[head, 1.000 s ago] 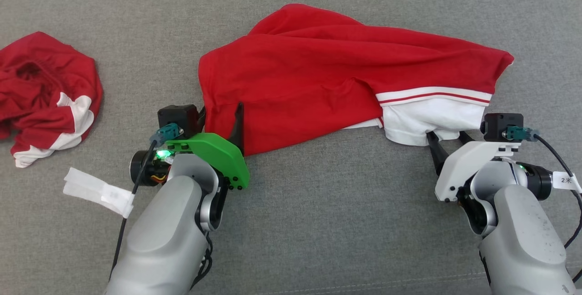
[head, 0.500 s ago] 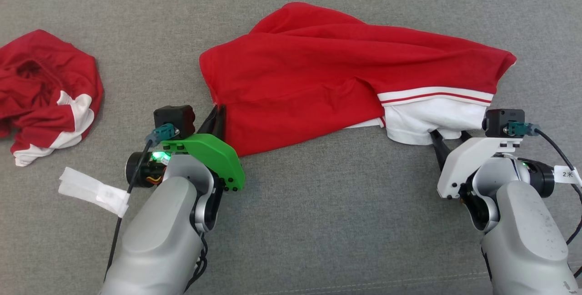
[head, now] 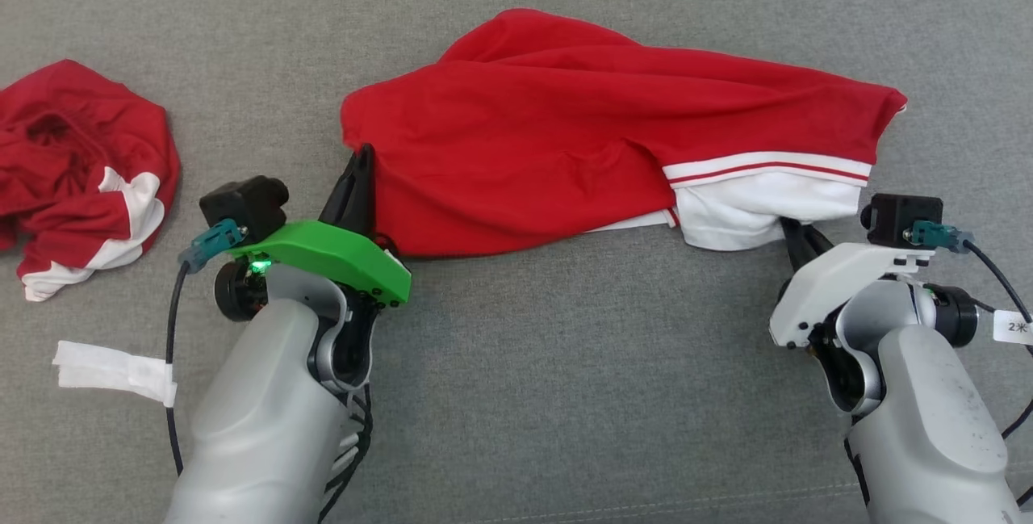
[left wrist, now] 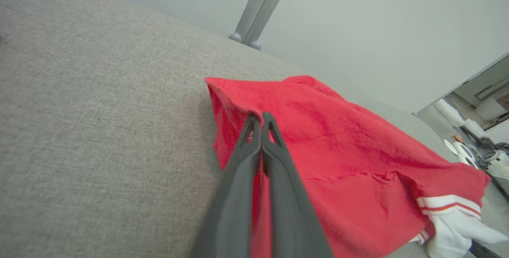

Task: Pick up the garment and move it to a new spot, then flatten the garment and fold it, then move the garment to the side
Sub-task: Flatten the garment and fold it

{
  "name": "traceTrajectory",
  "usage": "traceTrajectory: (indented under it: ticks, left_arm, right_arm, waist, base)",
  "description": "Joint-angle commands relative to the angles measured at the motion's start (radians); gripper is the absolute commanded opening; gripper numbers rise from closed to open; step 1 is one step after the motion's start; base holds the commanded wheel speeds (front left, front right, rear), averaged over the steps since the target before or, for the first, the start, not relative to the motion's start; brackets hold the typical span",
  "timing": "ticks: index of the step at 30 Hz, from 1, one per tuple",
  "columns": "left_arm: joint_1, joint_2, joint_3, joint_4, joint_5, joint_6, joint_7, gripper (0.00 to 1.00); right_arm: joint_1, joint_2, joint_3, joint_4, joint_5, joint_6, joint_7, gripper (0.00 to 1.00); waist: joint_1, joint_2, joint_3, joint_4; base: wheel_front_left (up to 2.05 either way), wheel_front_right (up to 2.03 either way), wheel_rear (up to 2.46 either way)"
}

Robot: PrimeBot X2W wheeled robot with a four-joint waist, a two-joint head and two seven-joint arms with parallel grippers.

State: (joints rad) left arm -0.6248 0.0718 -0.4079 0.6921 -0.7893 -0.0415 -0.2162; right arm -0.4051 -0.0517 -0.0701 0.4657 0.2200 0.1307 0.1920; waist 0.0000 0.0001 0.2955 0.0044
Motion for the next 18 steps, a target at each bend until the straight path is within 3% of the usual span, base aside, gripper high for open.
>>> traceTrajectory:
  ticks: [1,6,18]
  left_arm:
    - [0.009,-0.005,0.016,-0.021,-0.029,-0.027,-0.014,0.0]
    - [0.022,-0.016,0.065,-0.138,-0.186,-0.081,-0.035,0.0]
    - [-0.069,-0.018,0.04,-0.405,-0.432,-0.09,-0.007,0.0]
  right_arm:
    - [0.006,0.001,0.009,-0.032,0.035,0.0,-0.028,0.0]
    - [0.013,0.0,0.035,-0.176,0.153,0.0,-0.099,0.0]
    - [-0.062,-0.037,0.016,-0.574,0.315,0.0,-0.084,0.0]
  waist:
    - [0.0,-0.0001,-0.007,0.001]
    - [0.0,-0.0001,-0.027,0.0]
    - [0.0,-0.0001,-0.053,-0.02]
  base:
    - [0.0,0.0,0.0]
    - [0.0,0.0,0.0]
    - [0.0,0.0,0.0]
